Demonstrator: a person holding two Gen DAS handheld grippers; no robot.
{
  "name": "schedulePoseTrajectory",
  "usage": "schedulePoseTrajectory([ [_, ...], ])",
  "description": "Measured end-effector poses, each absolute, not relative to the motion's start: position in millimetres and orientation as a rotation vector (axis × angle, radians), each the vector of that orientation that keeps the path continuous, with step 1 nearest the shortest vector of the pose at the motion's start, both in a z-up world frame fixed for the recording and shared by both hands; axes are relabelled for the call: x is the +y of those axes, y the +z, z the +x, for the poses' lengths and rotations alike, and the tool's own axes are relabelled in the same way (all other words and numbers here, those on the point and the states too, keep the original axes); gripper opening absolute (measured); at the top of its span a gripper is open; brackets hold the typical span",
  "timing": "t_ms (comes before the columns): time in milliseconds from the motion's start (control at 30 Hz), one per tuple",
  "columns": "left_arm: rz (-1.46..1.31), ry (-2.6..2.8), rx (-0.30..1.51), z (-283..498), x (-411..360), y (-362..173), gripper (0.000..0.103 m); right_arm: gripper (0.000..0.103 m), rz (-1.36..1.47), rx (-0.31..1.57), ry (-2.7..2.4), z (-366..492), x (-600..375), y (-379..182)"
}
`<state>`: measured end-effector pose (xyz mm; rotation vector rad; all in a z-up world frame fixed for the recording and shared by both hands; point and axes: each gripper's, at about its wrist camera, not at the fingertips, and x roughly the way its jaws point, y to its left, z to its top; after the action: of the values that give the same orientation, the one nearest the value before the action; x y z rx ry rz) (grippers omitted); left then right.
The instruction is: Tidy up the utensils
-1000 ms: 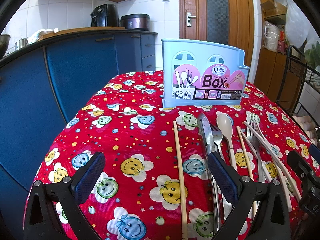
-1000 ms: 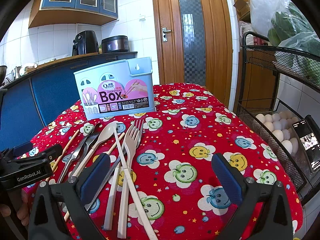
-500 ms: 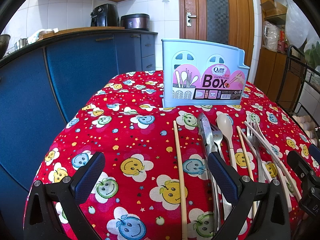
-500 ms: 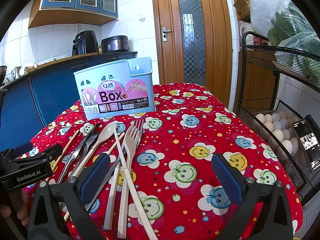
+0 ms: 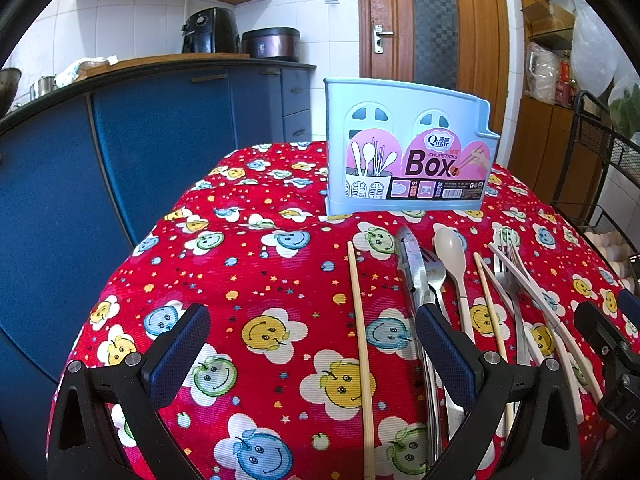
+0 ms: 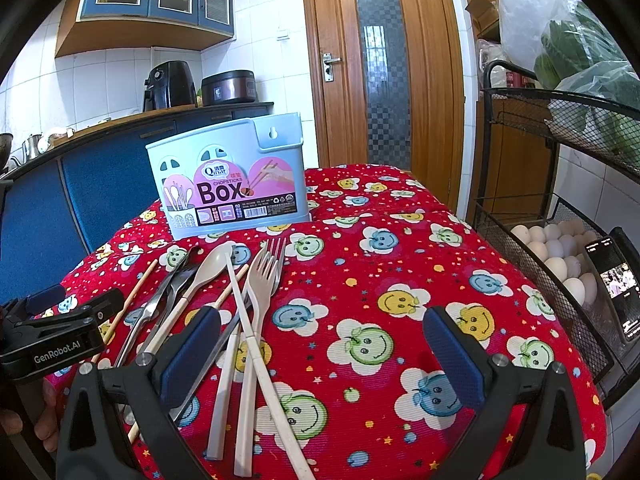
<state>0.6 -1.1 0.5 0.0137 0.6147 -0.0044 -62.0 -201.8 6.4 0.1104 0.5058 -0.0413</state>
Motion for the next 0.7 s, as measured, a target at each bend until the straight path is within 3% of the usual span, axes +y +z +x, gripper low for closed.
schedulePoseTrajectory([
  [567,0.029,-0.033,0.668,12,-4,0,0.102,0.103,0.09,0.646,0.03,-42,-206,12],
  [700,0.038,-0.049,0.697,18,-7,0,0.102,0.092,0.085,0.691,0.064,-35,-204,13],
])
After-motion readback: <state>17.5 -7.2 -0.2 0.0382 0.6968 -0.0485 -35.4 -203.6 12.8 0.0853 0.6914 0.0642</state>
